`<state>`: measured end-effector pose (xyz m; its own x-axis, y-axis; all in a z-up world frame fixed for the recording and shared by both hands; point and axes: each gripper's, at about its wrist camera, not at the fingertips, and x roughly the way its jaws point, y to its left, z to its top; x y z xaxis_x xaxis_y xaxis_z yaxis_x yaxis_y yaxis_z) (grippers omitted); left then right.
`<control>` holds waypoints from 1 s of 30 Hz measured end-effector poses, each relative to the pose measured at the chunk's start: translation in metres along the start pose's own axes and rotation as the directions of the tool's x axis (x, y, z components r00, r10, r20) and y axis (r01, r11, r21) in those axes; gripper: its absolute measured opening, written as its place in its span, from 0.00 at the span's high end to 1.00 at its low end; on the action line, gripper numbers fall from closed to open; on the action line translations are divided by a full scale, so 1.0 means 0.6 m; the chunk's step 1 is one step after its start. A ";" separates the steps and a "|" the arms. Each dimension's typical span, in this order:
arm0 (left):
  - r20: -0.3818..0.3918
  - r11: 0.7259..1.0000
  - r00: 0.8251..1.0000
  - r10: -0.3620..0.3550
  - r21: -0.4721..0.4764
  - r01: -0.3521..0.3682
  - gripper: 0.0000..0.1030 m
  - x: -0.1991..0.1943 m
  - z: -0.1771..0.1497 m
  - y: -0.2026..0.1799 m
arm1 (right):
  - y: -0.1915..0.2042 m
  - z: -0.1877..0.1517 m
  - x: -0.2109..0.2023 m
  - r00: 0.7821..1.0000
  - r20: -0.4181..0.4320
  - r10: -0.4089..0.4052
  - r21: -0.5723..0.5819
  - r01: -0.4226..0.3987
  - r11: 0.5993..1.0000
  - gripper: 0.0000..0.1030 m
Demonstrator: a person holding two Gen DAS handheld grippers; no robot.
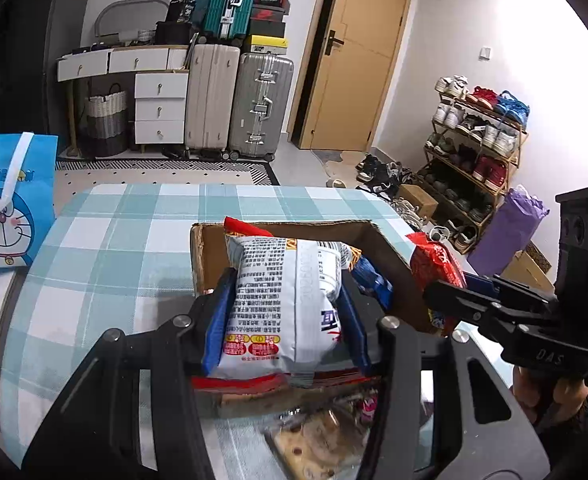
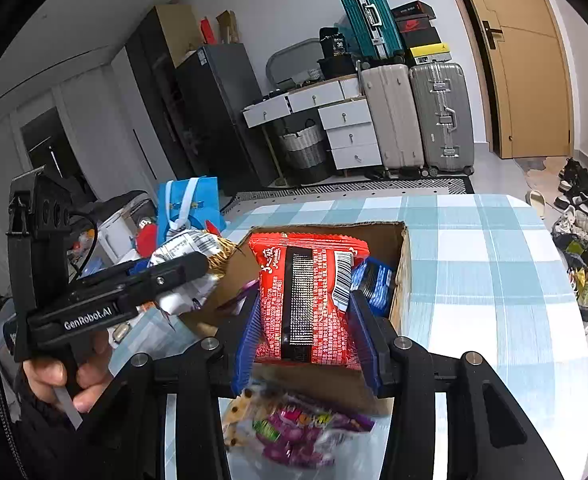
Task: Organize snacks
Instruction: 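Lift both bags and carry them over the cardboard box, then open both grippers to drop the bags into the box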
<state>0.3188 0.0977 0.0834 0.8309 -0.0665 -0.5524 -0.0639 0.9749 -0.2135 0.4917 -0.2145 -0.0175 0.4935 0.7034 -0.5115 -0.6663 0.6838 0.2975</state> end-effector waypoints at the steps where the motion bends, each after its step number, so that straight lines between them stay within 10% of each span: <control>1: -0.004 1.000 1.000 0.008 -0.003 -0.008 0.55 0.010 0.003 0.000 | -0.004 0.005 0.007 1.000 -0.002 -0.001 0.006 0.001 1.000 0.58; 30: -0.076 0.993 0.993 0.089 0.080 -0.083 0.55 0.179 -0.016 0.006 | -0.040 0.056 0.152 0.990 -0.107 -0.092 0.005 0.093 0.996 0.58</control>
<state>0.4024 0.0922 0.0152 0.7774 0.0044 -0.6290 -0.0880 0.9909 -0.1018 0.5716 -0.1602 -0.0441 0.4898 0.6126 -0.6204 -0.6148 0.7472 0.2524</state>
